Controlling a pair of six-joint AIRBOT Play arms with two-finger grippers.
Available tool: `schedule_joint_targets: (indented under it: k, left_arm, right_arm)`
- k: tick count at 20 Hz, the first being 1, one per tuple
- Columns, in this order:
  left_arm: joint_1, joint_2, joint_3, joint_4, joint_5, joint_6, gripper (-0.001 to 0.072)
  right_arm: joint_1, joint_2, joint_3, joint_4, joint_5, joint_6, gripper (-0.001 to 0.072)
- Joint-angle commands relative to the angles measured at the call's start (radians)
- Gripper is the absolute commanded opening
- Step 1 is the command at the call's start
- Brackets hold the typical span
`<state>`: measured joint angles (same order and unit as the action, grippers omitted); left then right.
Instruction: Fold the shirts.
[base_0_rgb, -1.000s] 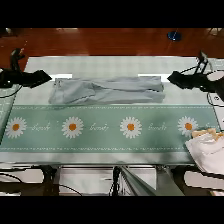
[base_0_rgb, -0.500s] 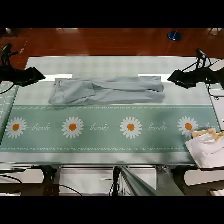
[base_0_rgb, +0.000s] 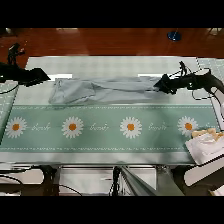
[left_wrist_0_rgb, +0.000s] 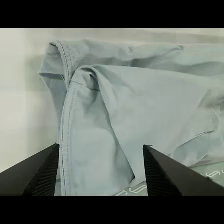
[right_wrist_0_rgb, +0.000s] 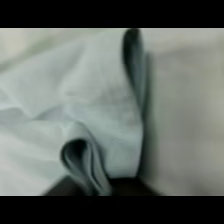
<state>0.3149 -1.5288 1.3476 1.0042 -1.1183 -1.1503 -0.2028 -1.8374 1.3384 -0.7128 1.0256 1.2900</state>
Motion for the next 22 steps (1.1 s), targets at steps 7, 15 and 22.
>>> schedule_joint_targets:
  k: [7, 15, 22]
  left_arm:
    - [-0.069, 0.000, 0.001, -0.089, -0.045, -0.018, 0.0413]
    - [-0.434, -0.011, 0.001, -0.373, 0.076, -0.050, 0.0028]
    - [-0.760, -0.153, 0.001, -0.463, 0.207, -0.161, 0.0028]
  right_arm:
    - [0.030, 0.175, 0.046, 0.032, 0.032, -0.046, 0.0020]
    - [0.030, 0.483, 0.046, -0.241, 0.174, 0.045, 0.0020]
    - [0.030, 0.613, 0.046, -0.299, 0.323, 0.061, 0.0020]
